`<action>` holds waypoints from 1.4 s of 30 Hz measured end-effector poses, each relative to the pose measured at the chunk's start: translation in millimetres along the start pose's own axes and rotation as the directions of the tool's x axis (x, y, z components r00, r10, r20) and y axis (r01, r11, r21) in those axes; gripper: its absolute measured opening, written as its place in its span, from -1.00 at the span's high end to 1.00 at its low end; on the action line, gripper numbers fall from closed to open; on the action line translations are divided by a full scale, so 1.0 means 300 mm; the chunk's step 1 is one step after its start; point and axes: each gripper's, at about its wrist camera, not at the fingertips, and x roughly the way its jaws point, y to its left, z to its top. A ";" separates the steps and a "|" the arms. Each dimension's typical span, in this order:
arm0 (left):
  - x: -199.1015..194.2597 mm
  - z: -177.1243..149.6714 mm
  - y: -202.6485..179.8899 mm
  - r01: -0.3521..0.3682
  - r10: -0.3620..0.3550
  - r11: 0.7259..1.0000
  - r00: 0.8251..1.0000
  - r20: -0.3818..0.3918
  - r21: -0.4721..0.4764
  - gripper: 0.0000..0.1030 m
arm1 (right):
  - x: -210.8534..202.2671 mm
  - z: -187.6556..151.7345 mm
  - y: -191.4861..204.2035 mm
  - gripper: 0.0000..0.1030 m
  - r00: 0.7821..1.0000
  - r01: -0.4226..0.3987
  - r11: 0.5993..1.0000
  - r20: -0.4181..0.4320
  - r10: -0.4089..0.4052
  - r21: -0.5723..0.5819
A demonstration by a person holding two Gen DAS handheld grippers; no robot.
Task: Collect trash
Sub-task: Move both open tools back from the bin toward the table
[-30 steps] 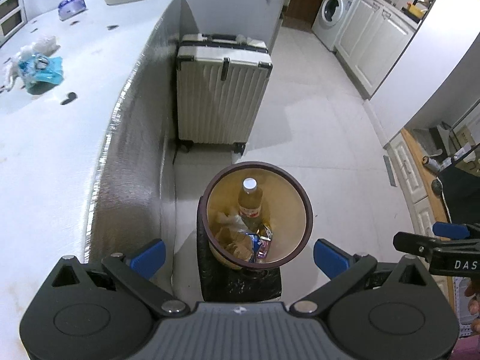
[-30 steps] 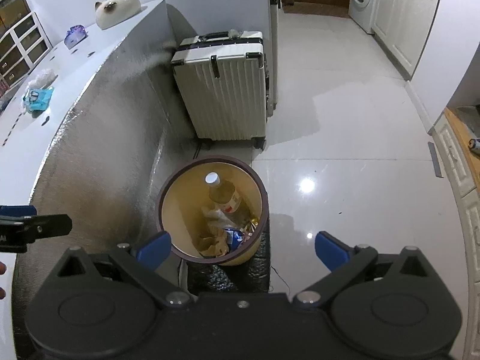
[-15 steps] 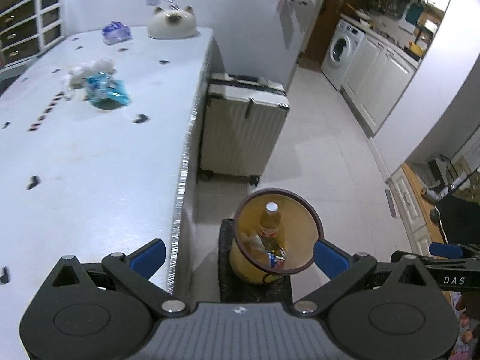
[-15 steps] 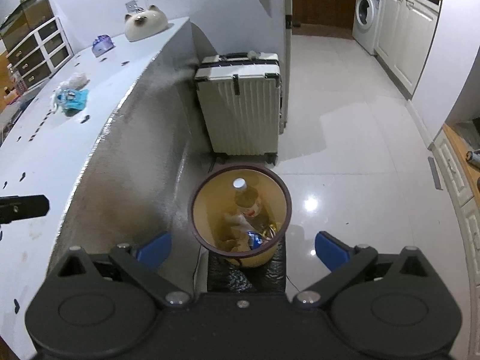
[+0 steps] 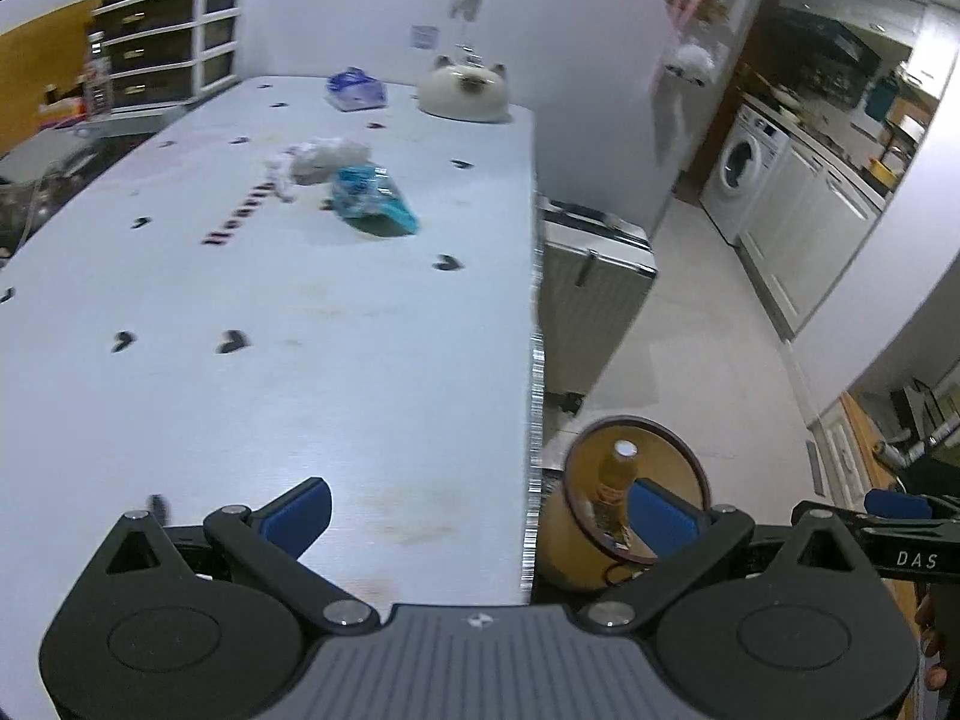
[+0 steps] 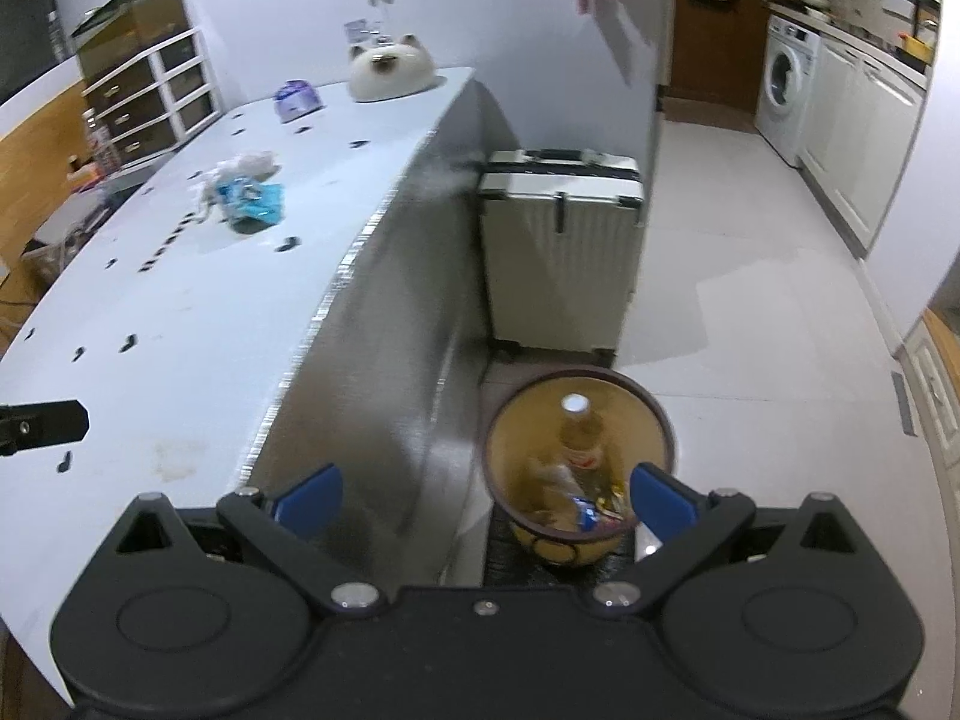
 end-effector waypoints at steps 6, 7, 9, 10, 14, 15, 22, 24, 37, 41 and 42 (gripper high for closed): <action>-0.042 0.014 0.143 -0.059 0.060 0.997 0.998 0.018 -0.050 -1.00 | 0.043 0.053 0.167 -1.00 0.999 -0.047 0.996 0.015 0.048 -0.074; -0.047 0.020 0.167 -0.069 0.071 0.996 0.997 0.019 -0.062 -1.00 | 0.051 0.061 0.189 -1.00 0.998 -0.055 0.995 0.014 0.057 -0.085; -0.055 0.035 0.204 -0.086 0.088 0.993 0.996 0.022 -0.080 -1.00 | 0.069 0.092 0.236 -1.00 0.997 -0.077 0.991 0.015 0.079 -0.112; -0.058 0.044 0.221 -0.093 0.095 0.992 0.995 0.026 -0.087 -1.00 | 0.079 0.109 0.259 -1.00 0.996 -0.089 0.988 0.017 0.092 -0.126; -0.060 0.105 0.288 -0.119 0.127 0.986 0.990 0.061 -0.117 -1.00 | 0.124 0.185 0.344 -1.00 0.990 -0.130 0.977 0.031 0.137 -0.171; -0.056 0.123 0.300 -0.127 0.136 0.984 0.988 0.068 -0.123 -1.00 | 0.136 0.206 0.359 -1.00 0.989 -0.138 0.974 0.035 0.147 -0.180; 0.027 0.299 0.359 -0.165 0.182 0.976 0.977 0.110 -0.144 -1.00 | 0.257 0.395 0.449 -1.00 0.974 -0.198 0.954 0.059 0.216 -0.226; 0.061 0.358 0.370 -0.166 0.185 0.975 0.975 0.123 -0.150 -1.00 | 0.304 0.452 0.467 -1.00 0.972 -0.209 0.949 0.060 0.229 -0.234; 0.361 0.692 0.436 -0.181 0.198 0.976 0.970 0.144 -0.124 -1.00 | 0.687 0.766 0.563 -1.00 0.957 -0.271 0.927 0.029 0.288 -0.260; 0.434 0.752 0.463 -0.176 0.190 0.979 0.972 0.137 -0.107 -1.00 | 0.824 0.819 0.604 -0.92 0.957 -0.277 0.923 0.013 0.291 -0.266; 0.450 0.768 0.471 -0.171 0.184 0.980 0.973 0.136 -0.103 -1.00 | 0.852 0.831 0.614 -0.89 0.953 -0.289 0.920 0.007 0.302 -0.266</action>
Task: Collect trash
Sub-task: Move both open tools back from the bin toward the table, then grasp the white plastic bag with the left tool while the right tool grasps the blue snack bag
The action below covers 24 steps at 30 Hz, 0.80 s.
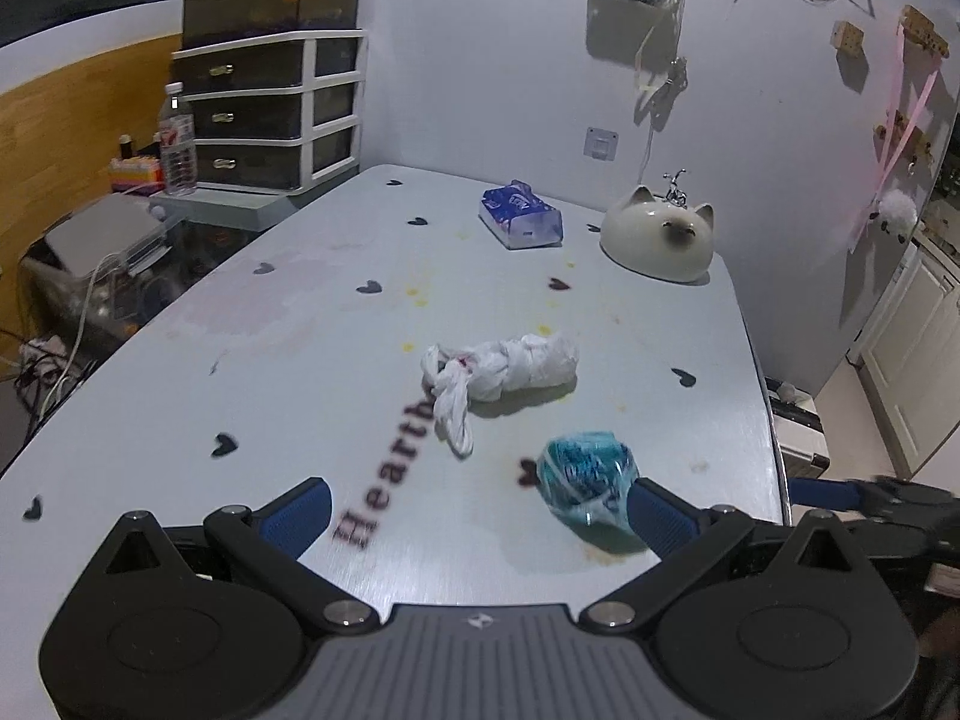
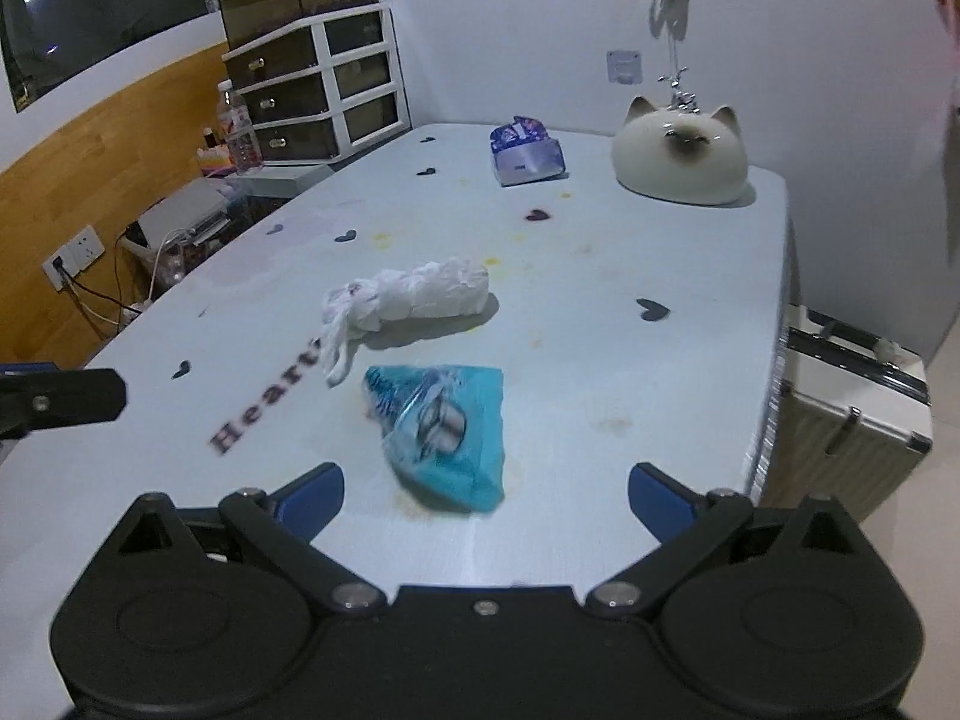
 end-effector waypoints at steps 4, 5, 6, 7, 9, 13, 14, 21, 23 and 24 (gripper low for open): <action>0.076 0.060 0.000 0.036 -0.036 0.998 0.999 -0.011 0.044 -1.00 | 0.122 0.037 0.001 -0.87 0.999 -0.029 0.999 -0.016 0.028 -0.015; 0.093 0.073 -0.003 0.048 -0.047 0.997 0.999 -0.016 0.063 -1.00 | 0.150 0.043 0.003 -0.86 0.999 -0.033 0.999 -0.020 0.033 -0.018; 0.114 0.087 -0.006 0.057 -0.056 0.995 0.998 -0.017 0.087 -1.00 | 0.171 0.049 0.005 -0.84 0.999 -0.041 0.999 -0.025 0.041 -0.019; 0.136 0.099 -0.009 0.065 -0.064 0.992 0.998 -0.018 0.106 -1.00 | 0.194 0.055 0.006 -0.80 0.998 -0.052 0.998 -0.029 0.052 -0.019; 0.182 0.121 -0.014 0.095 -0.092 0.987 0.995 -0.033 0.131 -1.00 | 0.233 0.062 0.007 -0.71 0.997 -0.067 0.998 -0.037 0.066 -0.021; 0.294 0.166 -0.042 0.166 -0.154 0.962 0.986 -0.070 0.217 -1.00 | 0.293 0.069 0.000 -0.52 0.994 -0.094 0.996 -0.052 0.094 0.004; 0.323 0.178 -0.052 0.181 -0.165 0.951 0.983 -0.082 0.249 -1.00 | 0.306 0.068 0.000 -0.49 0.992 -0.108 0.994 -0.063 0.108 0.003; 0.502 0.262 -0.091 0.203 -0.174 0.915 0.978 -0.111 0.349 -0.96 | 0.309 0.034 -0.026 -0.11 0.982 -0.164 0.986 -0.098 0.163 -0.002; 0.556 0.275 -0.110 0.197 -0.164 0.897 0.980 -0.117 0.395 -0.92 | 0.287 0.018 -0.044 -0.07 0.979 -0.175 0.985 -0.108 0.173 -0.002; 0.587 0.280 -0.119 0.197 -0.159 0.887 0.979 -0.125 0.417 -0.89 | 0.277 0.009 -0.053 -0.07 0.978 -0.178 0.984 -0.112 0.177 -0.001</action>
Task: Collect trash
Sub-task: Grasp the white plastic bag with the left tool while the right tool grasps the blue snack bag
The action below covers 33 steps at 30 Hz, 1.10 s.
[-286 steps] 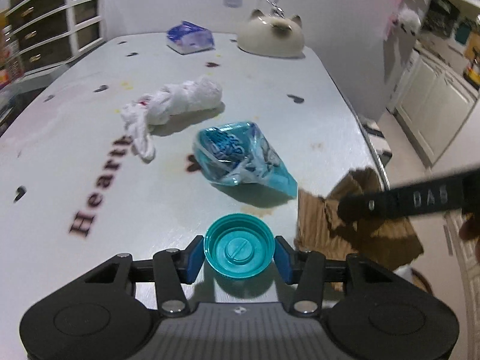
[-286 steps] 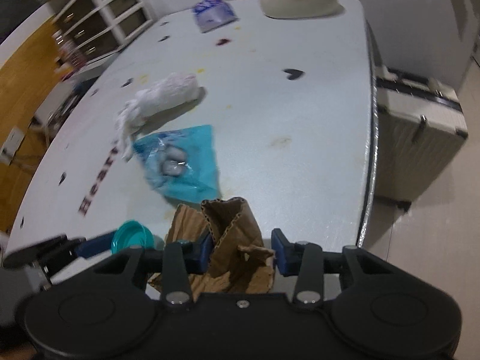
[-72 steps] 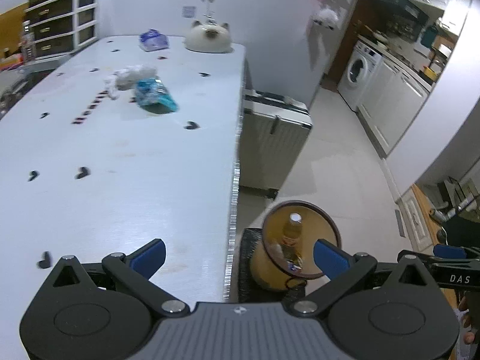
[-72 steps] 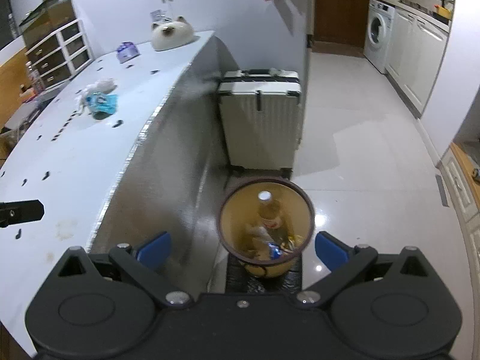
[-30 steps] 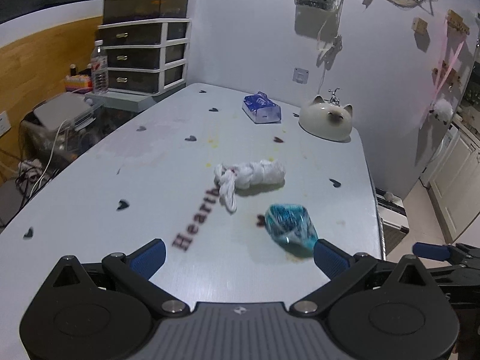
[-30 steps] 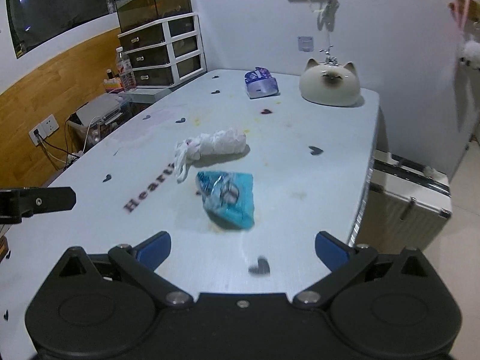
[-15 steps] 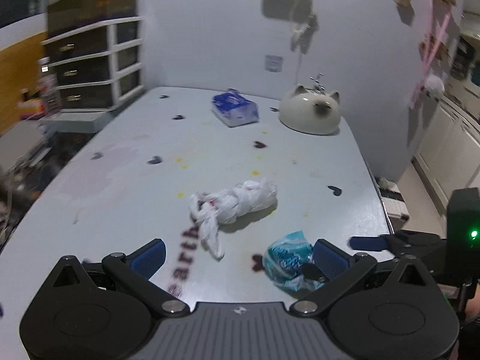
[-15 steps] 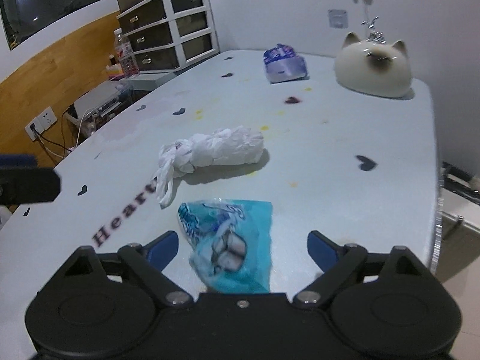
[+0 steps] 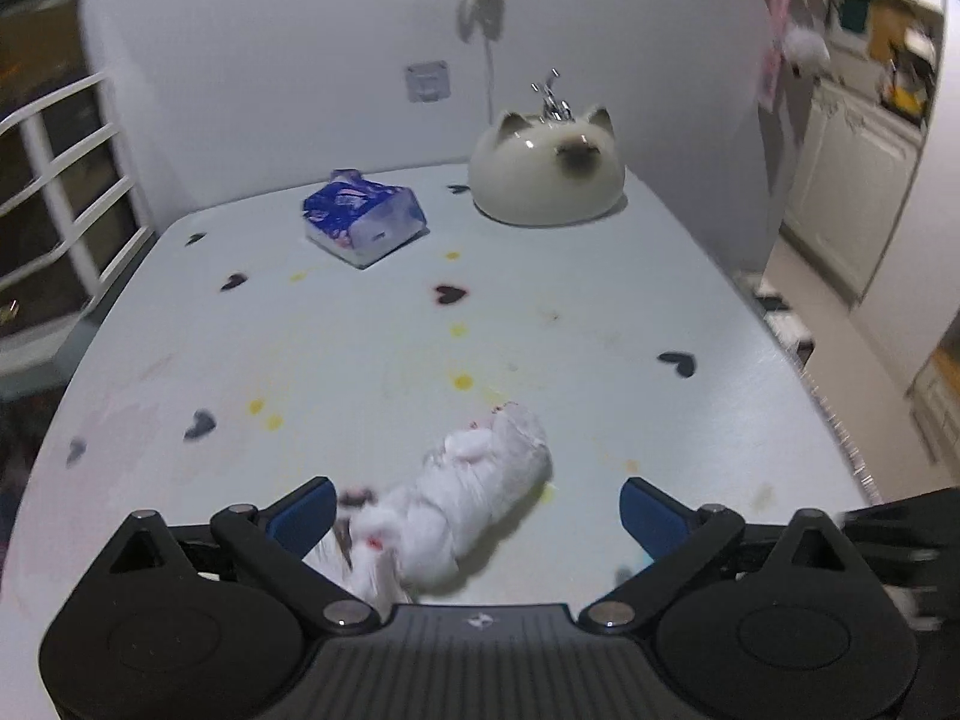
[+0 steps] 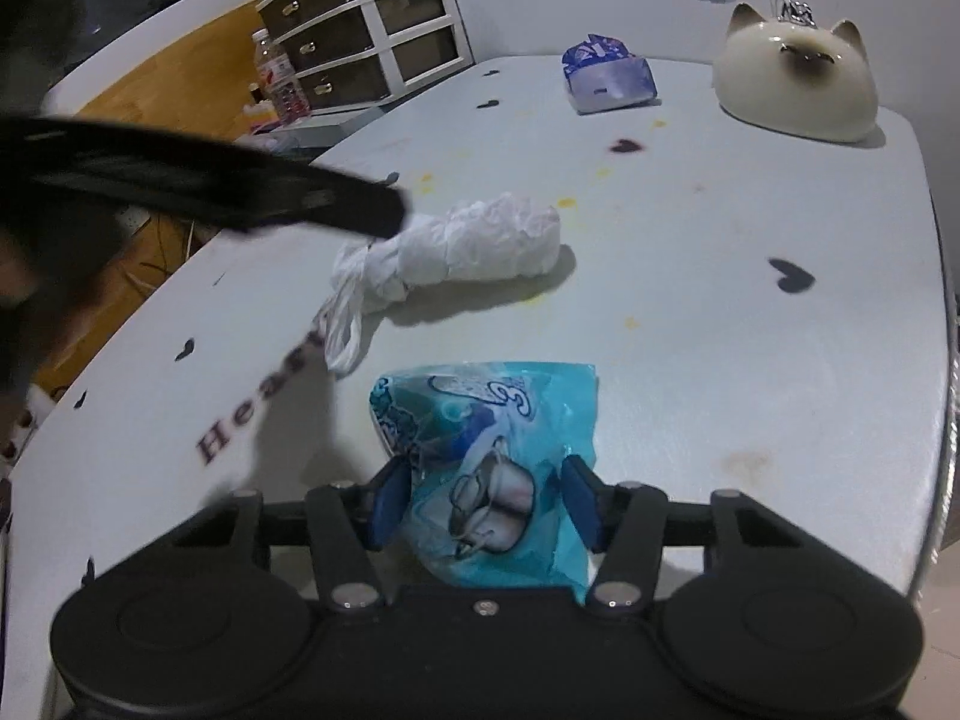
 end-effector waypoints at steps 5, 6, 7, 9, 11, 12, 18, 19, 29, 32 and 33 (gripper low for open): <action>0.143 0.026 0.012 0.004 0.002 0.997 0.997 -0.071 0.076 -0.62 | -0.037 -0.047 -0.026 -0.04 1.000 -0.013 1.000 -0.003 0.013 0.021; 0.171 0.028 0.017 0.003 0.005 0.996 0.996 -0.088 0.085 -0.60 | -0.039 -0.049 -0.024 -0.04 1.000 -0.013 1.000 -0.002 0.013 0.017; 0.198 0.027 0.022 0.006 0.003 0.996 0.994 -0.109 0.089 -0.59 | -0.040 -0.052 -0.023 -0.04 1.000 -0.013 1.000 -0.001 0.013 0.014; 0.235 0.020 0.036 0.015 -0.002 0.997 0.988 -0.157 0.077 -0.59 | -0.043 -0.057 -0.026 -0.04 1.000 -0.018 1.000 -0.001 0.018 0.016; 0.244 0.006 0.043 0.029 -0.019 0.998 0.981 -0.195 0.053 -0.59 | -0.048 -0.061 -0.034 -0.01 1.000 -0.026 0.999 -0.004 0.026 0.030; 0.234 -0.004 0.043 0.055 -0.047 0.998 0.978 -0.205 0.033 -0.59 | -0.052 -0.062 -0.037 -0.01 1.000 -0.027 0.999 -0.006 0.028 0.035; 0.147 -0.048 0.010 0.164 -0.170 0.985 0.963 -0.209 -0.046 -0.42 | -0.077 -0.069 -0.043 0.01 1.000 -0.020 0.998 -0.020 0.021 0.059; 0.141 -0.048 0.005 0.159 -0.167 0.986 0.965 -0.202 -0.056 -0.42 | -0.075 -0.067 -0.040 0.02 1.000 -0.016 0.998 -0.022 0.017 0.060; 0.214 0.021 -0.035 0.076 -0.082 0.996 0.970 -0.230 -0.034 -0.09 | -0.115 -0.092 -0.031 0.05 0.999 0.004 0.998 -0.048 -0.001 0.063; 0.214 -0.002 -0.052 0.085 -0.094 0.995 0.964 -0.248 -0.046 0.10 | -0.132 -0.106 -0.033 0.06 0.999 0.015 0.997 -0.053 -0.011 0.070; 0.206 -0.010 -0.058 0.081 -0.091 0.995 0.964 -0.248 -0.051 0.11 | -0.137 -0.109 -0.034 0.06 0.998 0.018 0.997 -0.054 -0.014 0.073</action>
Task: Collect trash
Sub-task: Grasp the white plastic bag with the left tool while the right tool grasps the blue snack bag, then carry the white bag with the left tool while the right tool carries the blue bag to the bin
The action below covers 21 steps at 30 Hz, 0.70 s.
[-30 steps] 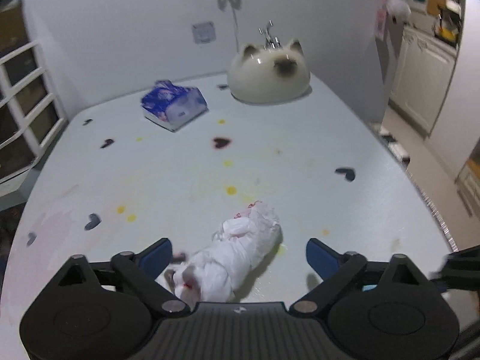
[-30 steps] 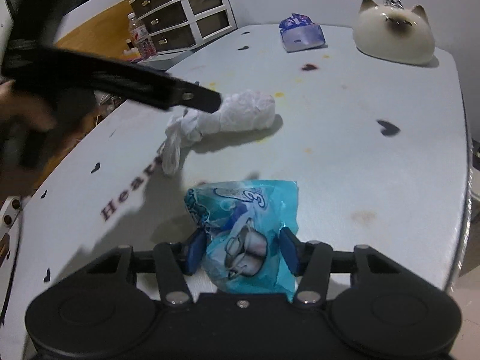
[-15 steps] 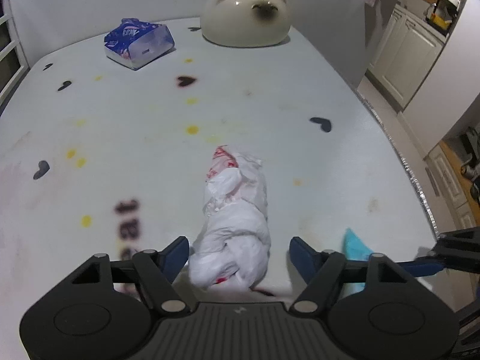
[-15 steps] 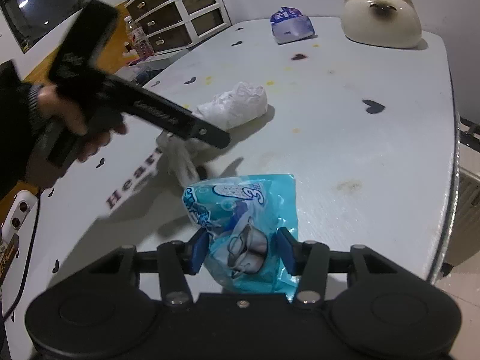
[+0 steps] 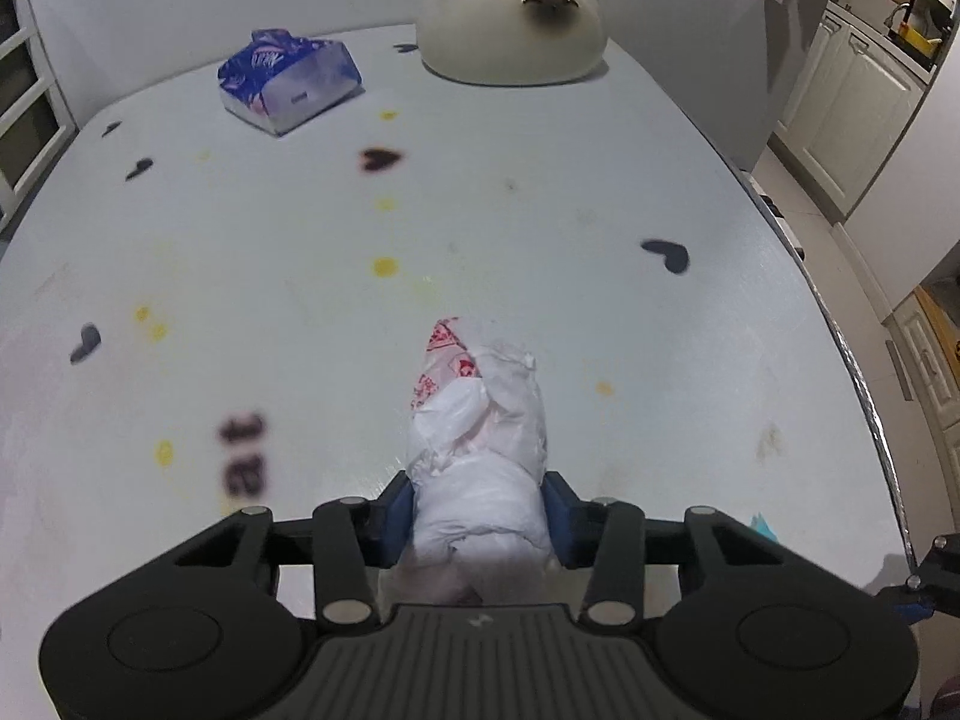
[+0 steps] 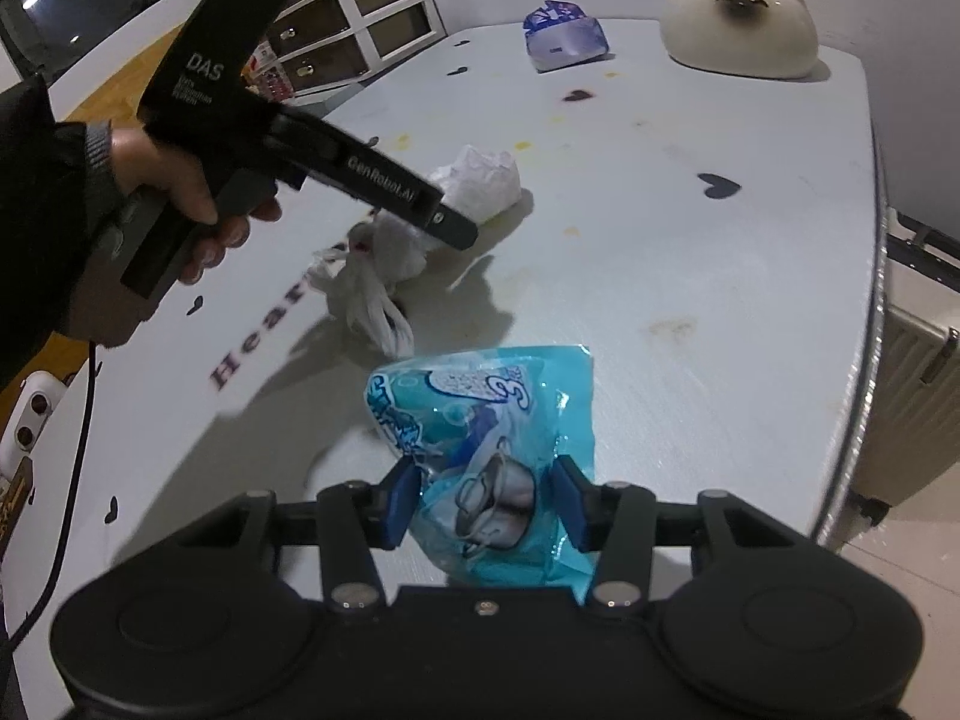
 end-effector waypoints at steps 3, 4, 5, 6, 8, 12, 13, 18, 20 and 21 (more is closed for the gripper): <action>-0.032 -0.040 -0.018 -0.022 0.023 0.999 1.000 0.014 -0.040 0.13 | -0.015 -0.011 -0.006 0.07 1.000 0.007 1.000 -0.001 -0.007 0.019; -0.047 -0.056 -0.023 -0.023 0.025 0.998 1.000 0.020 -0.061 0.13 | -0.021 -0.014 -0.008 0.08 1.000 0.010 1.000 0.001 -0.010 0.029; -0.065 -0.077 -0.028 -0.020 0.022 0.996 0.999 0.026 -0.082 0.13 | -0.029 -0.016 -0.011 0.09 1.000 0.011 0.999 0.005 -0.012 0.040; -0.084 -0.100 -0.036 -0.016 0.020 0.995 0.999 0.035 -0.101 0.14 | -0.037 -0.018 -0.013 0.10 1.000 0.012 0.999 0.007 -0.013 0.050; -0.124 -0.146 -0.050 -0.021 0.027 0.990 0.999 0.044 -0.143 0.14 | -0.051 -0.024 -0.013 0.12 1.000 0.015 0.998 0.011 -0.016 0.061; -0.219 -0.234 -0.078 -0.045 0.062 0.976 0.996 0.072 -0.212 0.14 | -0.083 -0.033 -0.001 0.18 0.999 0.030 0.997 0.026 -0.032 0.067; -0.240 -0.252 -0.085 -0.048 0.068 0.973 0.994 0.081 -0.225 0.14 | -0.091 -0.035 0.003 0.19 0.999 0.035 0.997 0.030 -0.037 0.069; -0.369 -0.356 -0.139 -0.076 0.117 0.957 0.984 0.133 -0.279 0.14 | -0.142 -0.047 0.035 0.22 0.997 0.050 0.996 0.056 -0.054 0.070; -0.415 -0.398 -0.166 -0.084 0.133 0.950 0.980 0.148 -0.300 0.14 | -0.164 -0.052 0.054 0.22 0.996 0.056 0.996 0.066 -0.060 0.064; -0.433 -0.416 -0.177 -0.086 0.139 0.948 0.979 0.152 -0.307 0.14 | -0.174 -0.055 0.063 0.22 0.995 0.060 0.996 0.071 -0.064 0.062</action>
